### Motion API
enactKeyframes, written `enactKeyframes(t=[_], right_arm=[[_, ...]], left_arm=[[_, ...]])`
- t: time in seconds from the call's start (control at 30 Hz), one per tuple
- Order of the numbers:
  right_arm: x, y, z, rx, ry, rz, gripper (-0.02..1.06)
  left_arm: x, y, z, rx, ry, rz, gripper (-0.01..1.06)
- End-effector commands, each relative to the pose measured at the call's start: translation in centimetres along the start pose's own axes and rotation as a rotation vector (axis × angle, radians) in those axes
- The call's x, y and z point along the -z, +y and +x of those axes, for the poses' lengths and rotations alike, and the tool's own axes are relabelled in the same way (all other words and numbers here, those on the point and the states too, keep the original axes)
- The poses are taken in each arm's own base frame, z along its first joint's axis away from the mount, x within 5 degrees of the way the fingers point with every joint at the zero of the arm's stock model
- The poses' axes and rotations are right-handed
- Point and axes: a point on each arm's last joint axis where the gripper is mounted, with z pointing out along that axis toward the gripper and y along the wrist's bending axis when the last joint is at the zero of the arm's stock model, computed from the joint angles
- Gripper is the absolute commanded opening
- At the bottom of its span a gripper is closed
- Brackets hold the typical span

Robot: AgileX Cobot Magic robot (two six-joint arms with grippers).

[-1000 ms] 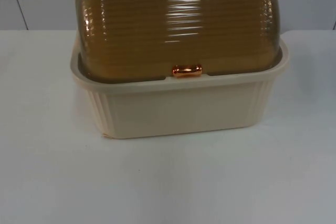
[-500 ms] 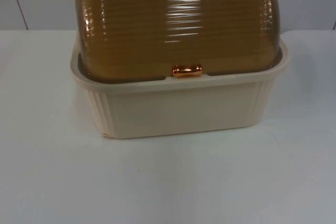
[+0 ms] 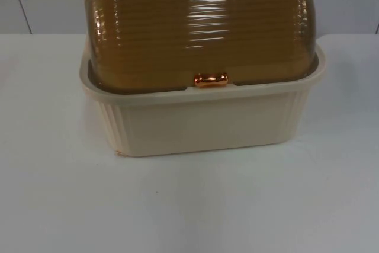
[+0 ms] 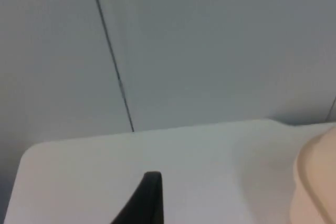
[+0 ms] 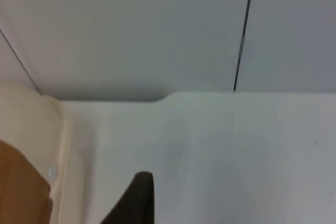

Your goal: Open the box lid with the left hand, place the block into the box with the right hand, then close the box lid with the left hand.

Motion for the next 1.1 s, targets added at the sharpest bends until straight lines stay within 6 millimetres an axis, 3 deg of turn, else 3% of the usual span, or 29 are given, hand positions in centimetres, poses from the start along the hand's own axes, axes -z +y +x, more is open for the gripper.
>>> enactKeyframes(t=[0.0,0.17,0.4,0.53,0.57,0.67,0.77,0.87,0.9,1.07], right_arm=[[0.4,-0.1,0.4,-0.013,-0.020,0.016,1.05],[2.1,0.2,2.0,-0.015,-0.064,0.033,1.05],[6.0,1.1,3.2,-0.002,-0.143,0.037,1.05],[10.3,2.0,3.2,0.022,-0.262,0.041,1.05],[10.3,2.0,3.2,0.022,-0.262,0.041,1.05],[14.9,3.0,4.0,0.024,-0.366,0.034,1.05],[16.6,3.4,4.5,0.031,-0.403,0.036,1.05],[19.5,4.0,5.7,0.048,-0.455,0.044,1.05],[20.5,4.3,6.4,0.048,-0.466,0.038,1.05],[22.5,5.0,7.8,0.061,-0.485,0.025,1.05]], left_arm=[[0.6,0.0,0.1,0.007,0.017,-0.016,1.05],[3.0,-0.3,-0.7,0.000,-0.045,-0.043,1.05],[5.9,-0.9,-1.3,-0.009,-0.087,-0.063,1.05],[7.7,-1.6,-1.6,-0.011,-0.127,-0.045,1.05],[7.7,-1.6,-1.6,-0.011,-0.127,-0.045,1.05],[8.9,-2.8,-1.5,-0.026,-0.123,0.008,1.05],[10.4,-3.4,-1.6,-0.035,-0.150,0.027,1.05],[14.9,-4.3,-1.7,-0.043,-0.256,0.020,1.05],[17.4,-4.8,-1.4,-0.054,-0.301,0.009,1.05],[21.4,-5.8,-0.2,-0.093,-0.360,0.013,1.05]])
